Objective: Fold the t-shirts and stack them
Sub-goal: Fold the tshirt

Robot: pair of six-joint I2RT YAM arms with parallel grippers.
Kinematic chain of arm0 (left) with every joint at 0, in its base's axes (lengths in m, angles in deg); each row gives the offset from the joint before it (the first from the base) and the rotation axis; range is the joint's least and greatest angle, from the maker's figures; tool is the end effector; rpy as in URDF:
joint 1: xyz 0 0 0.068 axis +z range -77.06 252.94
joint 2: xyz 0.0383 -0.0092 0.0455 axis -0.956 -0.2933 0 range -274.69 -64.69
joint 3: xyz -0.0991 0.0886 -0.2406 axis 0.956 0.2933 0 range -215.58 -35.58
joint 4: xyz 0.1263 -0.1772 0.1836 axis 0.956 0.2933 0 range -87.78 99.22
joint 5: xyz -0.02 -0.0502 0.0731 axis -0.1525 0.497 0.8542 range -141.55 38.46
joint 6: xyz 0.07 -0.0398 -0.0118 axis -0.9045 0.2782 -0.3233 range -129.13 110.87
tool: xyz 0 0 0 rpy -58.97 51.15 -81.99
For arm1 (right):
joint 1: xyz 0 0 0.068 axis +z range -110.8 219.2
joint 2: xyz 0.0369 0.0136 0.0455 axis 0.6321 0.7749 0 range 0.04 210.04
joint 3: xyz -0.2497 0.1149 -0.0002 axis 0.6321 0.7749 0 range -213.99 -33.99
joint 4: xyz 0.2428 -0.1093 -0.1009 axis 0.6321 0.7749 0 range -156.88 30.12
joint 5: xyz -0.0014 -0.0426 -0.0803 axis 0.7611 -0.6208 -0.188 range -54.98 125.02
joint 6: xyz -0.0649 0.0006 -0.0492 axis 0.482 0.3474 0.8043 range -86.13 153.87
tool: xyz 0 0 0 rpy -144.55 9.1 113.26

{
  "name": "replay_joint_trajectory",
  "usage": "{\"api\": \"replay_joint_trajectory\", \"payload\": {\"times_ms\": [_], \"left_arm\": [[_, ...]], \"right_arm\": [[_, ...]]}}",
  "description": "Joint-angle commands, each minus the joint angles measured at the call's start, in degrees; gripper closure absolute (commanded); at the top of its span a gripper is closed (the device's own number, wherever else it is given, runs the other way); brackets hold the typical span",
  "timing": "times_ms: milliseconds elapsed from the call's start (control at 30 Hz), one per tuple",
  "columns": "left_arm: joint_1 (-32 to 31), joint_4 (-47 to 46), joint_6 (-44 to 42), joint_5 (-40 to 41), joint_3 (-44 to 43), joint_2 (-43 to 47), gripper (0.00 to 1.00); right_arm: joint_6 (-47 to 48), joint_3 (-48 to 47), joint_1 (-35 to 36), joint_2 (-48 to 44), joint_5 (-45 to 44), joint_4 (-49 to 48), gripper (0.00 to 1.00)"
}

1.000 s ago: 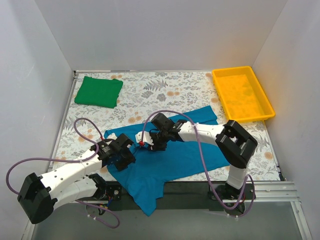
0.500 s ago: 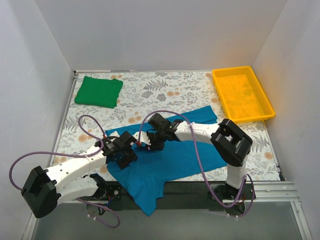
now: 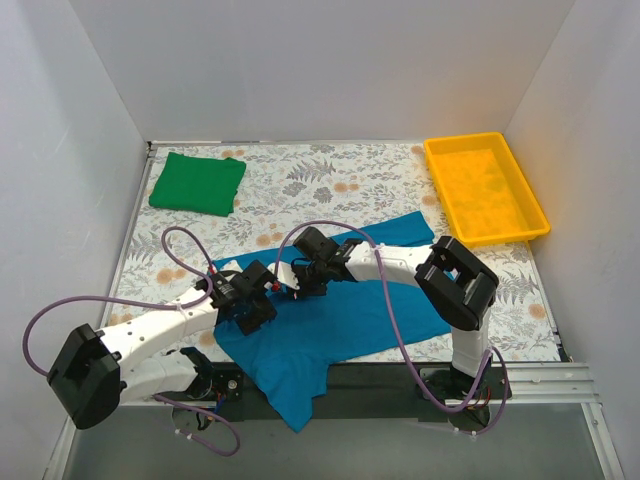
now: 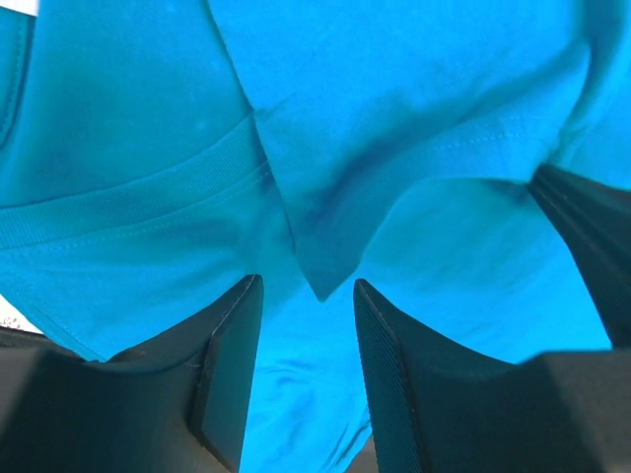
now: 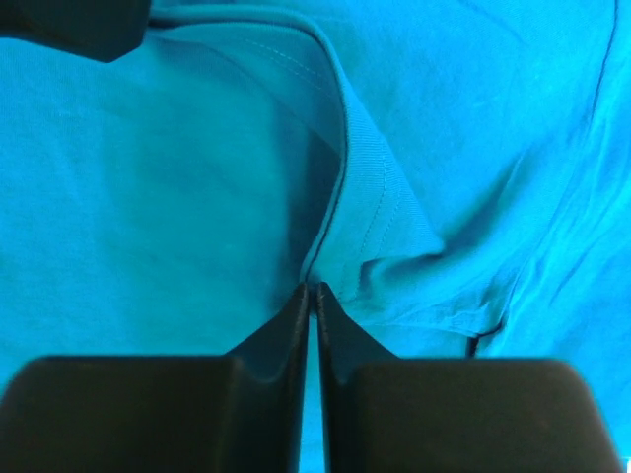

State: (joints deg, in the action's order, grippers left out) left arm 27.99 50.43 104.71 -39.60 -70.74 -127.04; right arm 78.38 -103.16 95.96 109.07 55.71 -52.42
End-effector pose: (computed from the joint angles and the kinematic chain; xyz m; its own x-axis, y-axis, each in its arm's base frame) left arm 0.1518 -0.1308 0.1409 -0.3217 -0.9433 -0.0815 -0.8909 0.3307 -0.3114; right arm 0.2171 0.3765 0.1244 0.3099 -0.7233 -0.6171 -0.9507 -0.2333 -0.2040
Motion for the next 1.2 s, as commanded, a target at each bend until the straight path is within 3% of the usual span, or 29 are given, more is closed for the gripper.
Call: {"api": "replay_joint_trajectory", "payload": {"times_ms": [0,67,400,633,867,1167], "left_arm": [[0.3,-0.39,0.77,2.73,-0.88,-0.84,0.6],[0.3,-0.57,0.51,3.17,-0.97,-1.28,0.6],[0.3,-4.87,-4.41,3.35,-0.79,-2.43,0.72],[0.3,-6.63,-5.91,2.65,0.26,-3.75,1.0],[0.3,-7.42,-7.84,1.51,0.35,-3.05,1.0],[0.3,-11.91,-12.94,-6.32,1.06,-4.89,1.0]], "right_arm": [[-0.39,-1.23,0.03,-0.75,-0.21,-0.66,0.92],[-0.57,-0.88,-0.15,-1.28,-0.04,-0.75,0.99],[-1.0,0.7,-0.94,-3.83,1.11,-0.75,0.99],[-1.01,1.75,-1.73,-5.67,1.99,-0.66,0.99],[-0.92,3.25,-3.05,-7.52,2.16,-0.66,0.99],[-0.74,5.18,-4.19,-8.31,2.52,-0.66,0.99]]}}
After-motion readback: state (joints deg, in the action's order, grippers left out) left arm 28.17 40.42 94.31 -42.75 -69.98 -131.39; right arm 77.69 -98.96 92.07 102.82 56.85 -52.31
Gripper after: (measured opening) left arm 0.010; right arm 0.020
